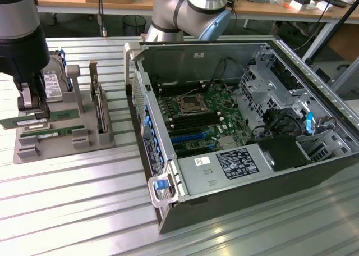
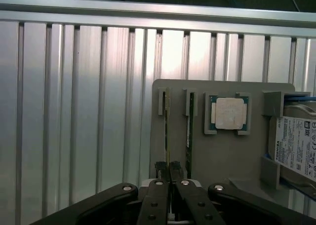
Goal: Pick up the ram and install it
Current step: 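Pick up the ram and move it above insertion slot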
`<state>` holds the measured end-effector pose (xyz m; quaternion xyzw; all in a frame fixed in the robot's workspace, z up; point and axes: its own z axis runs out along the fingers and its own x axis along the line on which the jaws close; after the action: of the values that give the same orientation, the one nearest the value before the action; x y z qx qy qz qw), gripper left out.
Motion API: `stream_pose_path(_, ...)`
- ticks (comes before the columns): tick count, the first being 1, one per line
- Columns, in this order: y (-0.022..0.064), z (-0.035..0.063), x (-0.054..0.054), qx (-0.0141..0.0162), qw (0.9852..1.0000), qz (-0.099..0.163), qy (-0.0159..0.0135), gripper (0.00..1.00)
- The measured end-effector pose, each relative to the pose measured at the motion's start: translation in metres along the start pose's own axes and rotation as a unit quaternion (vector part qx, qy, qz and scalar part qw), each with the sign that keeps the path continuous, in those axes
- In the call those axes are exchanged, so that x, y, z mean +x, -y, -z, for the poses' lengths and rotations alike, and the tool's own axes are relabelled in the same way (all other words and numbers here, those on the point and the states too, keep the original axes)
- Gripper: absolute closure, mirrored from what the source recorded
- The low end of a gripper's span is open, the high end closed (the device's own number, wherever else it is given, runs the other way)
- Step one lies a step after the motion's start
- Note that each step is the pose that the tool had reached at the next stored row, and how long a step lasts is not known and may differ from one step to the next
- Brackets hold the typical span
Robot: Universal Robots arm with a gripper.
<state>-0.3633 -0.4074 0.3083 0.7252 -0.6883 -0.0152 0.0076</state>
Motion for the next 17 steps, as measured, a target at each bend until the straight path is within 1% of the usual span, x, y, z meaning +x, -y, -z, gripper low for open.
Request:
stream_pose_path(5,-0.0002,0.0050,0.000,0.0000,1.0000,0.000,0.0000,0.88)
stream_pose_path(9,-0.0004,0.0116,0.000,0.0000,1.0000,0.000,0.0001,0.88)
stream_pose_path(17,-0.0007,0.0217,0.000,0.0000,1.0000,0.000,0.0002,0.88)
